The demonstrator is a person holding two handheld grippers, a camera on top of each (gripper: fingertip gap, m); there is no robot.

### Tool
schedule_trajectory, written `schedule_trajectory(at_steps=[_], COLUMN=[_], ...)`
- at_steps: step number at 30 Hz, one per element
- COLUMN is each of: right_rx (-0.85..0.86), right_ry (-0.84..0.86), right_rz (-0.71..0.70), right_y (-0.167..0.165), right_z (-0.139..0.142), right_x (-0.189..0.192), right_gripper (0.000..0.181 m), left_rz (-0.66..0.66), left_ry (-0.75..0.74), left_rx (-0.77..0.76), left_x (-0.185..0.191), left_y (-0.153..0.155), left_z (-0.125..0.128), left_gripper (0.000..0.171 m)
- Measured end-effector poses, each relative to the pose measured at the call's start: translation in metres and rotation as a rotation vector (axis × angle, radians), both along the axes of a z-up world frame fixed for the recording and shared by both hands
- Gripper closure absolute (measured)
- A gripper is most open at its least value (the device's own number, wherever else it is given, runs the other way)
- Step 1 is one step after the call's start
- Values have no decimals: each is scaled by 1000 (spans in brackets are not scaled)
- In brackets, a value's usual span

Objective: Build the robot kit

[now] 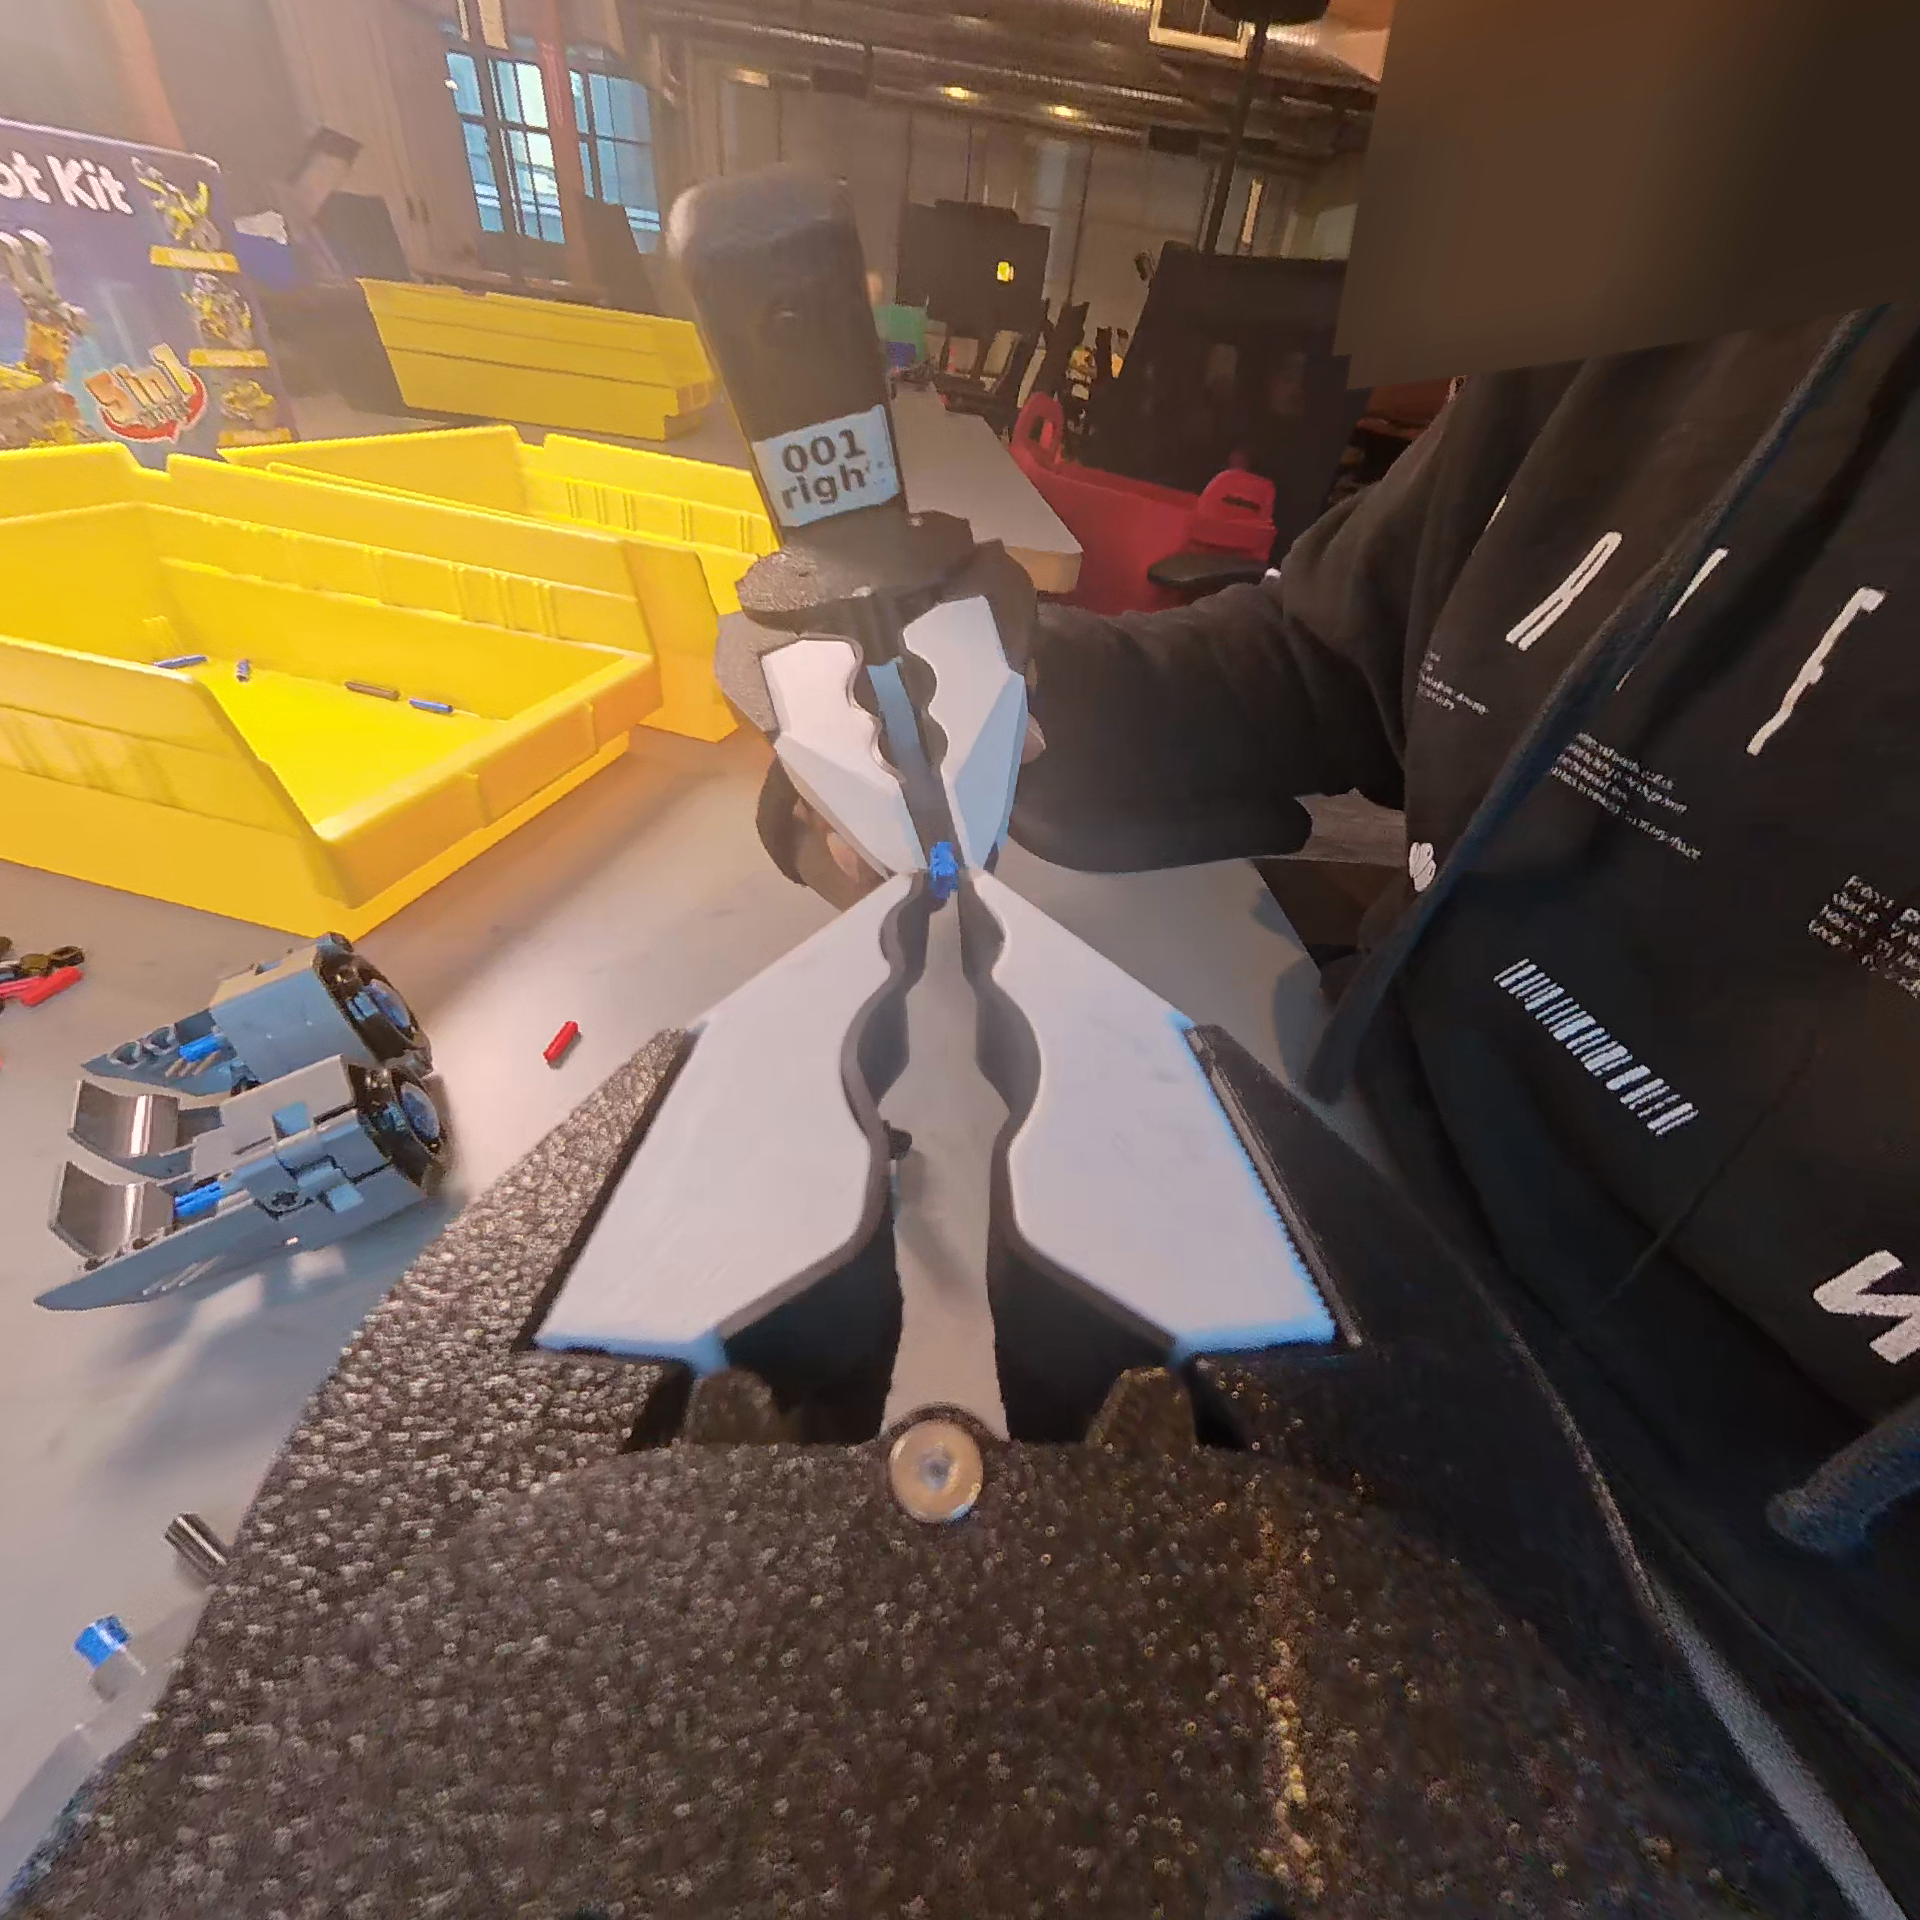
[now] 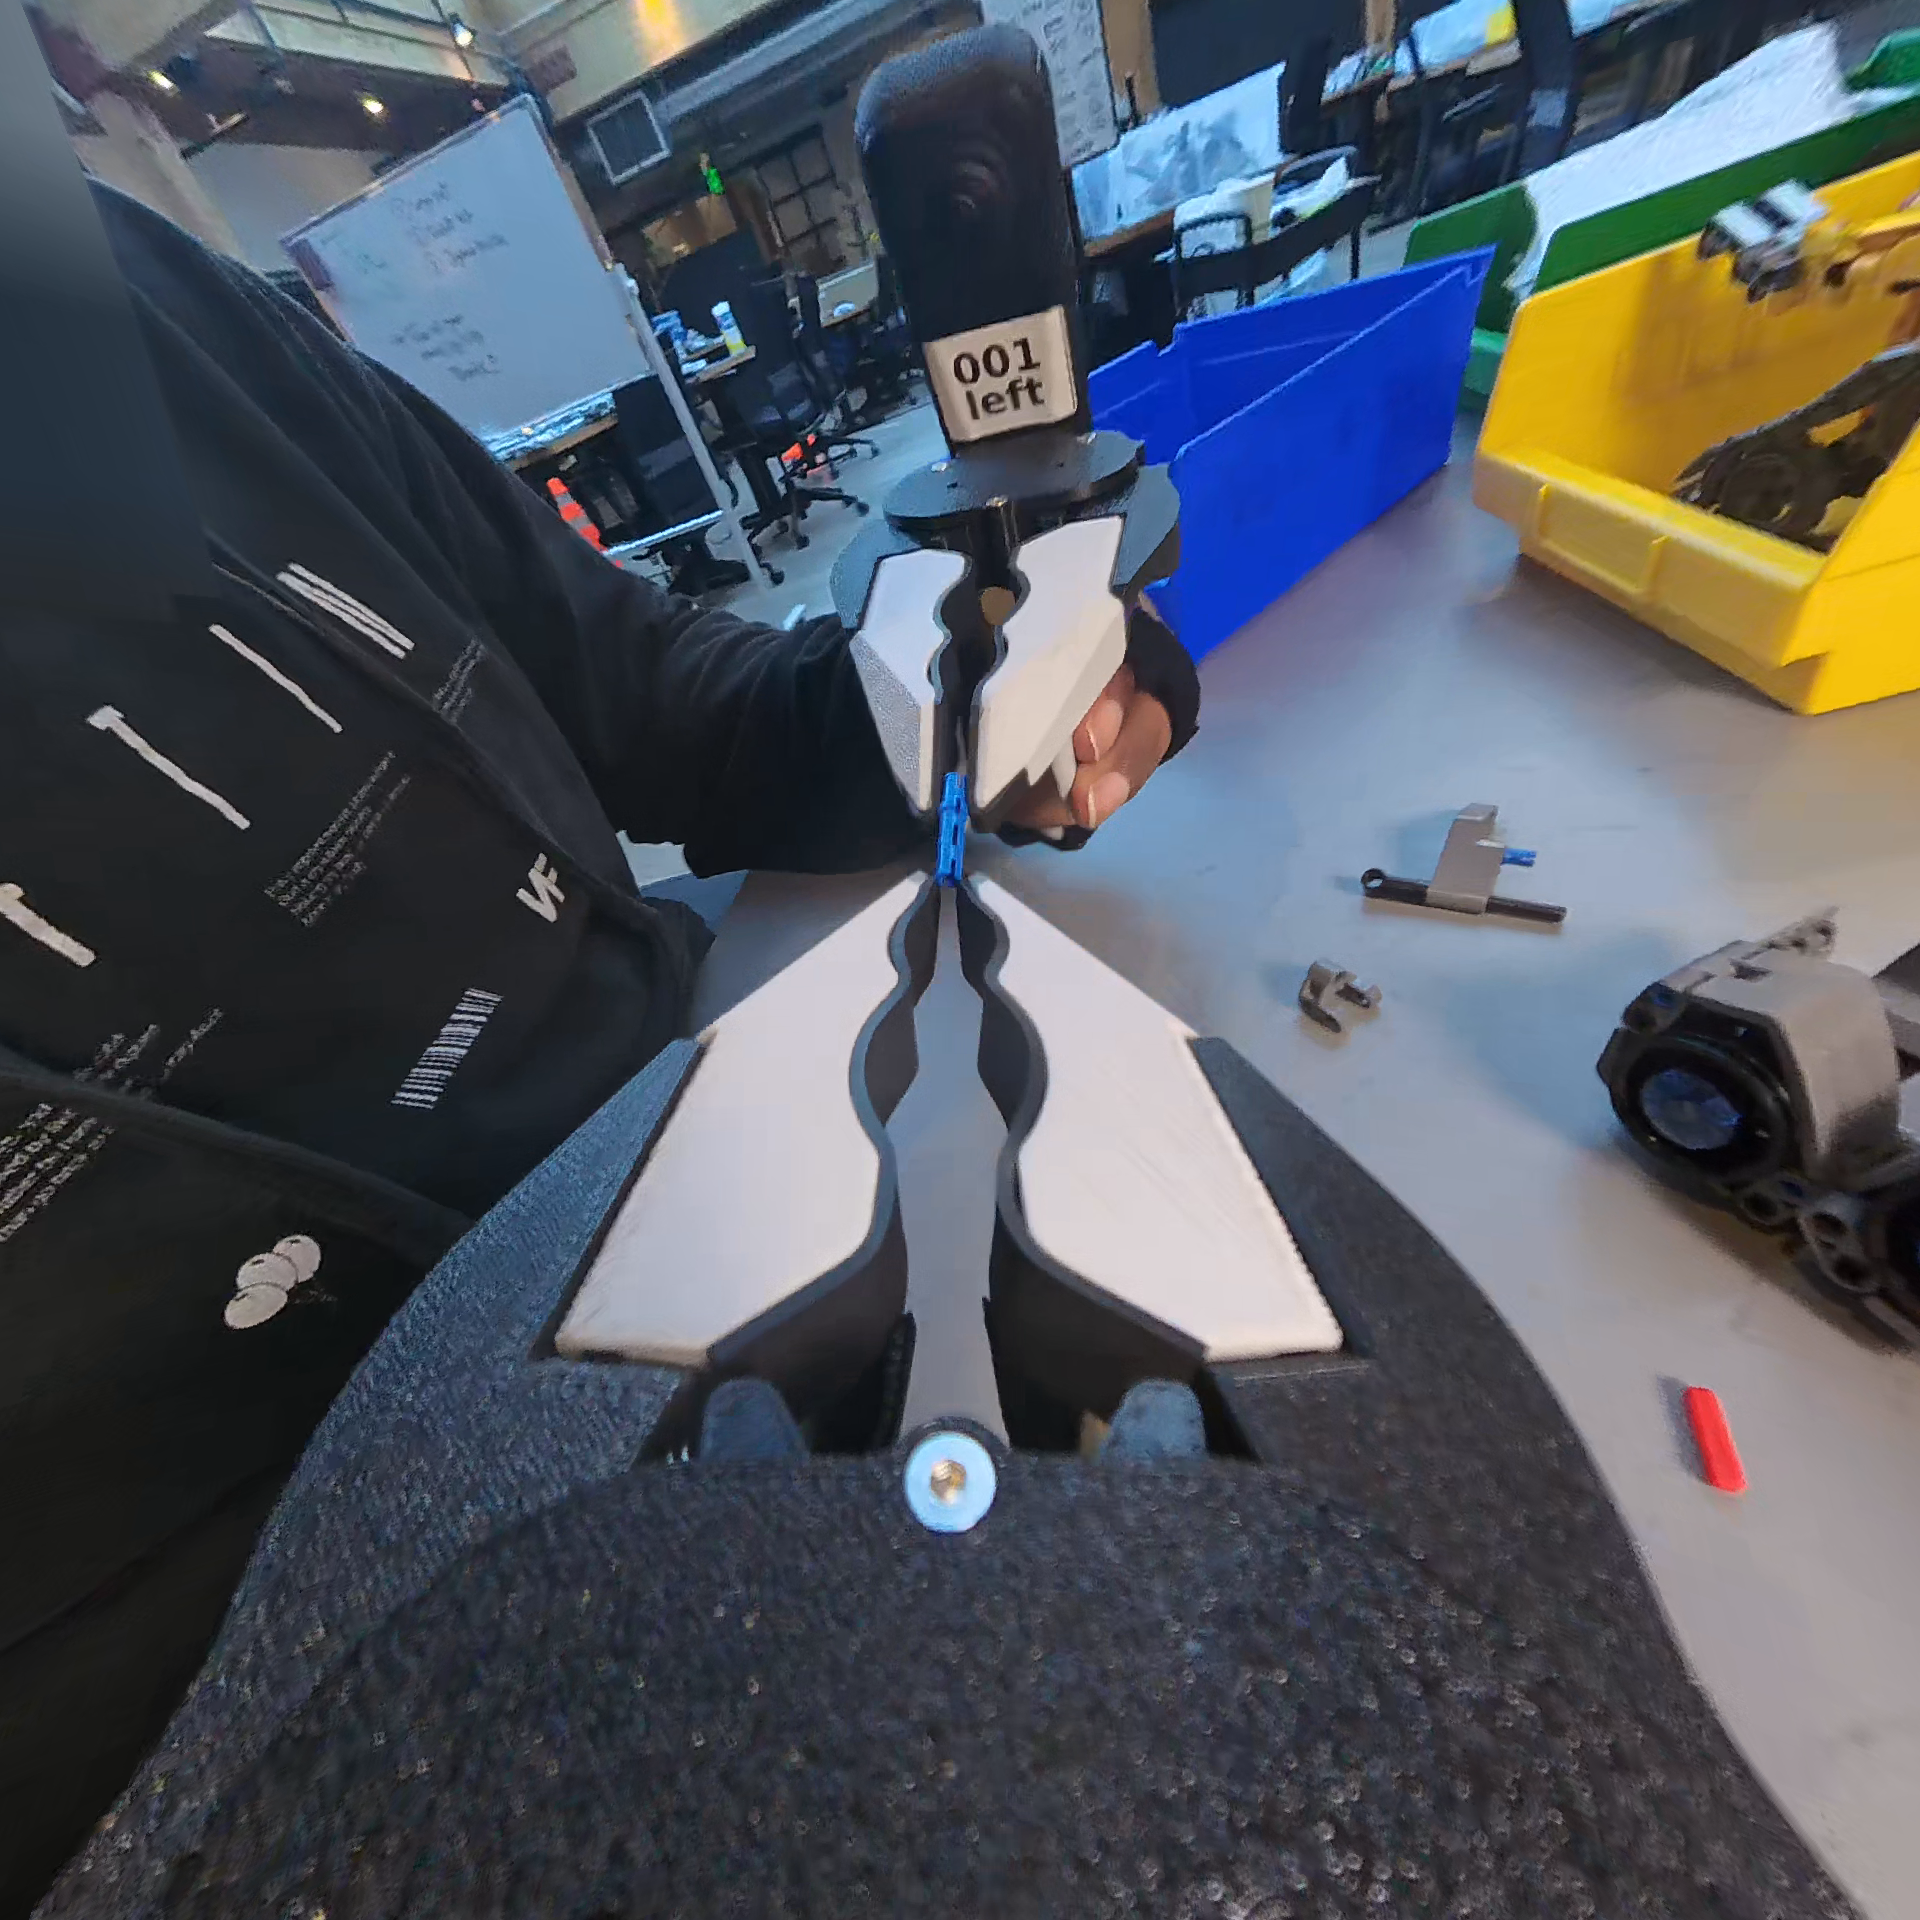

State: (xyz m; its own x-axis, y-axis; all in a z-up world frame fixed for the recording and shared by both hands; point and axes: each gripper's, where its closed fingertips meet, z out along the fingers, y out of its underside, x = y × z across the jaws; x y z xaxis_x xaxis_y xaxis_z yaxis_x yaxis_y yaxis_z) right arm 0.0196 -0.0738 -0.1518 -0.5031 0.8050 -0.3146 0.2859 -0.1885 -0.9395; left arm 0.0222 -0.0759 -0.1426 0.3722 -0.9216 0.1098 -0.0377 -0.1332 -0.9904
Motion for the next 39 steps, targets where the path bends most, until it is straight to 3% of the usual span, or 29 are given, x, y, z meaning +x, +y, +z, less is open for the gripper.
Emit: schedule_trajectory(at_steps=[5,8,13,16,18,22,28,35,39], right_rx=[-63,-47,223,423,474,515,510,566,615], right_ry=[-18,-28,-229,-408,-458,-504,-534,-563,-503], right_rz=[12,-66,-118,-101,-98,-125,14,-87,-54], right_y=[1,12,22,17,14,20,-7,26,24], right_z=[-1,-2,-44,-84,-94,-91,-95,-99,-90], right_x=[1,-5,1,8,10,13,22,13,16], right_gripper=[180,179,164,160,158,158,169,167,163], left_rz=[11,81,273,320,324,337,328,319,307], left_ry=[32,41,43,30,39,88,94,145,166], left_rx=[-6,-7,-52,-98,-121,-128,-133,-160,-168], left_x=[-1,-8,-42,-52,-52,-51,-49,-47,-46], left_y=[2,12,40,48,50,51,49,47,45], left_z=[-4,-5,-8,-13,-17,-24,-24,-31,-34], left_gripper=[168,168,168,168,168,168,168,168,168])
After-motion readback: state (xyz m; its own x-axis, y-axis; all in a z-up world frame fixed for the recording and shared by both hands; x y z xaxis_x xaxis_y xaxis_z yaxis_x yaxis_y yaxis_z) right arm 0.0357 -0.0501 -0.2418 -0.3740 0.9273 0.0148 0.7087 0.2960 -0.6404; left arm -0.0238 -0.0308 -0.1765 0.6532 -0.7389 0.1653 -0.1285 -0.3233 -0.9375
